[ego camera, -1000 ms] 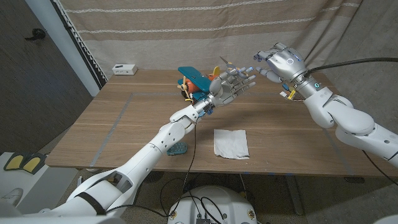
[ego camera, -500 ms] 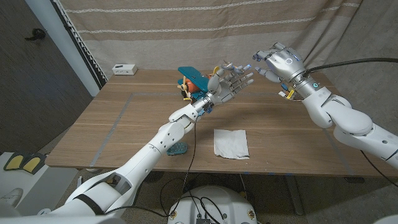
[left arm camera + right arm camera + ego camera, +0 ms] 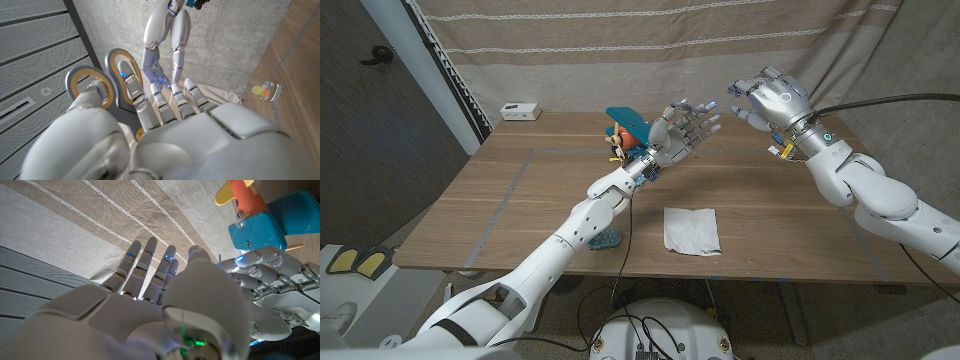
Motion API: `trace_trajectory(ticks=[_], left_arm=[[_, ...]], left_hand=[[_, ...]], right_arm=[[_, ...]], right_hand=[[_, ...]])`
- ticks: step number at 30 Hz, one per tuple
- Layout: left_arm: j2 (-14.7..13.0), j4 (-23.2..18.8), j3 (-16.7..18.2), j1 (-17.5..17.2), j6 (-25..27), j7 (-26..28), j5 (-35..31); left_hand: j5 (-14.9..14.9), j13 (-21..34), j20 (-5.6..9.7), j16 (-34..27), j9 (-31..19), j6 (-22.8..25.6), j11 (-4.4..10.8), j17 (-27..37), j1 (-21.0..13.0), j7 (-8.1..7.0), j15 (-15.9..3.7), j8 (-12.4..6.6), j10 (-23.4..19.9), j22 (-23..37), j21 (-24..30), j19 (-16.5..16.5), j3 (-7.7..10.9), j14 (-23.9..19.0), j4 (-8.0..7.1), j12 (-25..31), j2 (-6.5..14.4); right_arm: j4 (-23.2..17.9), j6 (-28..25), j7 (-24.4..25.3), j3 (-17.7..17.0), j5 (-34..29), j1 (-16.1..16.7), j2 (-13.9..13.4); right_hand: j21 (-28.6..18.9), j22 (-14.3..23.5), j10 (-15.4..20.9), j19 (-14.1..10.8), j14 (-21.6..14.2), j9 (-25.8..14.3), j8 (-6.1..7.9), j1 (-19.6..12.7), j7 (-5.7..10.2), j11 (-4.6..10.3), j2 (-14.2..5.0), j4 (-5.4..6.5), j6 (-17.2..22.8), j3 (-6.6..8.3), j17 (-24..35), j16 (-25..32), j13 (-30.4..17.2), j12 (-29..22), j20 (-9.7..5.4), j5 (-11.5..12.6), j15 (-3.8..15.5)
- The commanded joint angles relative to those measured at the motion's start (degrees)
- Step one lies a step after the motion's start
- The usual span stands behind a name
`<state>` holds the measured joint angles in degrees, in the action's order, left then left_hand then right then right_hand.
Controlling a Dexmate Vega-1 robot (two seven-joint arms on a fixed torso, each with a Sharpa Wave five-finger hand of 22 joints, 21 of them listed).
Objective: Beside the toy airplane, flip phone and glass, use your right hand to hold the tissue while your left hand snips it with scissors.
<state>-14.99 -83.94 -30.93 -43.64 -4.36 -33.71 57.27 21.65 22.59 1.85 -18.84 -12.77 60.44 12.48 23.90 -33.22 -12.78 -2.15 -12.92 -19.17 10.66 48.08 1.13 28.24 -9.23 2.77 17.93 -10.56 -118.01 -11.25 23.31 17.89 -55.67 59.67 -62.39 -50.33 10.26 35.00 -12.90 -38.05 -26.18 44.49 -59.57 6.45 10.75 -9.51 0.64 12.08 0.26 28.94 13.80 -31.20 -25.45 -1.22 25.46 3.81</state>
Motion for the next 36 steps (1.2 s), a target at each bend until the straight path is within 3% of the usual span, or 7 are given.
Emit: trace_trajectory(ticks=[1, 10, 15, 17, 28, 32, 36], left_arm=[[-0.7, -1.8, 0.2, -1.0, -3.5, 3.3, -2.5], [-1.7, -2.5, 0.1, -1.0, -9.6, 7.0, -8.2], [-1.3, -1.6, 0.0, -0.7, -11.2, 6.8, -8.2], [-1.1, -1.0, -0.1, -0.4, -11.8, 5.9, -8.0], [1.0, 1.4, 0.1, 0.9, -15.2, 3.5, -6.9], [1.6, 1.9, 0.2, 1.4, -15.9, 2.6, -6.5], [2.1, 2.4, 0.2, 1.7, -16.7, 1.9, -6.3]], left_hand=[[0.5, -0.1, 3.05, 0.1, 0.0, 0.0, 0.00, 0.0, -0.5, -0.03, -10.12, 0.01, 0.1, 0.0, -0.2, -0.2, -0.28, -0.1, 0.20, -0.4, -0.2], [1.7, -0.2, 2.46, 0.8, 0.7, -0.2, 0.00, -0.3, -4.2, -0.01, -10.02, 0.23, 0.8, 0.0, -1.3, -0.4, -1.99, -0.1, 3.70, -1.1, -0.2], [2.0, -0.2, 2.33, 1.0, 0.8, -0.6, -0.01, -0.3, -5.2, -0.03, -10.06, 0.38, 1.0, 0.1, -1.5, -0.6, -2.58, 0.1, 4.65, -1.4, -0.2], [2.5, -0.3, 2.32, 1.4, 1.1, -2.3, 0.00, -0.4, -8.2, -0.04, -9.91, 1.03, 1.4, 0.2, -2.1, -0.8, -3.64, -0.1, 6.51, -1.9, 0.2], [2.7, -0.4, 2.02, 1.7, 1.1, -3.2, 0.02, -0.4, -11.7, -0.10, -10.15, 1.12, 1.7, 0.3, -2.3, -1.0, -3.36, 0.0, 6.75, -2.3, 2.0], [2.4, -0.4, 2.42, 1.7, 1.1, -3.4, 0.04, -0.3, -14.7, -0.12, -10.23, 0.96, 1.5, 0.5, -2.3, -1.3, -2.60, -0.3, 6.61, -2.4, 3.7], [-1.1, -0.5, 2.86, 2.2, 1.0, -2.0, 0.04, -0.1, -20.7, -0.11, -9.86, 0.06, 0.5, 0.5, -2.4, -1.6, -0.50, -0.8, 6.55, -2.6, 6.9]], right_arm=[[-0.3, -0.1, -0.1, -0.1, 0.0, 0.2, 0.0], [-0.3, -0.3, -0.1, -0.1, -0.1, 0.3, 0.2], [-0.4, -0.5, -0.2, -0.1, 0.0, 0.4, 0.3], [-0.4, -0.5, -0.3, -0.1, 0.1, 0.4, 0.3], [-0.6, -1.2, -0.9, 0.0, 0.0, 0.3, 0.7], [-1.1, -1.9, -1.0, -0.3, 0.0, 0.8, 0.8], [-1.6, -2.6, -1.0, -0.6, 0.1, 1.5, 0.8]], right_hand=[[0.2, 0.1, 0.4, -0.3, 0.2, -0.2, -0.10, 0.5, -0.10, 0.25, 0.01, -0.28, 0.4, 0.10, 0.1, 0.3, -0.1, 0.2, 0.33, -0.1, 9.51], [0.5, 0.1, 0.3, -0.3, 0.3, -0.2, -0.19, 0.6, -0.23, 0.23, -0.02, -0.33, 0.4, 0.16, 0.0, 0.4, -0.1, 0.2, 0.45, -0.1, 9.49], [0.6, 0.1, 0.4, -0.3, 0.2, -0.3, -0.24, 0.7, -0.19, 0.12, -0.01, -0.39, 0.4, 0.18, 0.0, 0.4, -0.1, 0.2, 0.52, -0.1, 9.53], [0.6, 0.1, 0.4, -0.3, 0.2, -0.3, -0.24, 0.7, -0.20, 0.17, -0.01, -0.38, 0.5, 0.17, 0.0, 0.5, -0.1, 0.2, 0.51, -0.2, 9.49], [0.9, 0.1, 0.3, -0.3, 0.3, -0.3, -0.33, 0.8, -0.16, 0.36, -0.02, -0.57, 0.6, 0.29, -0.1, 0.5, -0.2, 0.2, 0.76, -0.1, 9.54], [1.0, 0.1, 0.4, -0.3, 0.3, -0.4, -0.34, 0.8, -0.06, 0.34, -0.01, -0.63, 0.6, 0.32, -0.1, 0.5, -0.2, 0.2, 0.80, -0.1, 9.54], [1.1, 0.1, 0.3, -0.3, 0.4, -0.4, -0.35, 0.9, -0.15, 0.30, 0.00, -0.60, 0.7, 0.31, -0.1, 0.5, -0.2, 0.3, 0.87, -0.1, 9.48]])
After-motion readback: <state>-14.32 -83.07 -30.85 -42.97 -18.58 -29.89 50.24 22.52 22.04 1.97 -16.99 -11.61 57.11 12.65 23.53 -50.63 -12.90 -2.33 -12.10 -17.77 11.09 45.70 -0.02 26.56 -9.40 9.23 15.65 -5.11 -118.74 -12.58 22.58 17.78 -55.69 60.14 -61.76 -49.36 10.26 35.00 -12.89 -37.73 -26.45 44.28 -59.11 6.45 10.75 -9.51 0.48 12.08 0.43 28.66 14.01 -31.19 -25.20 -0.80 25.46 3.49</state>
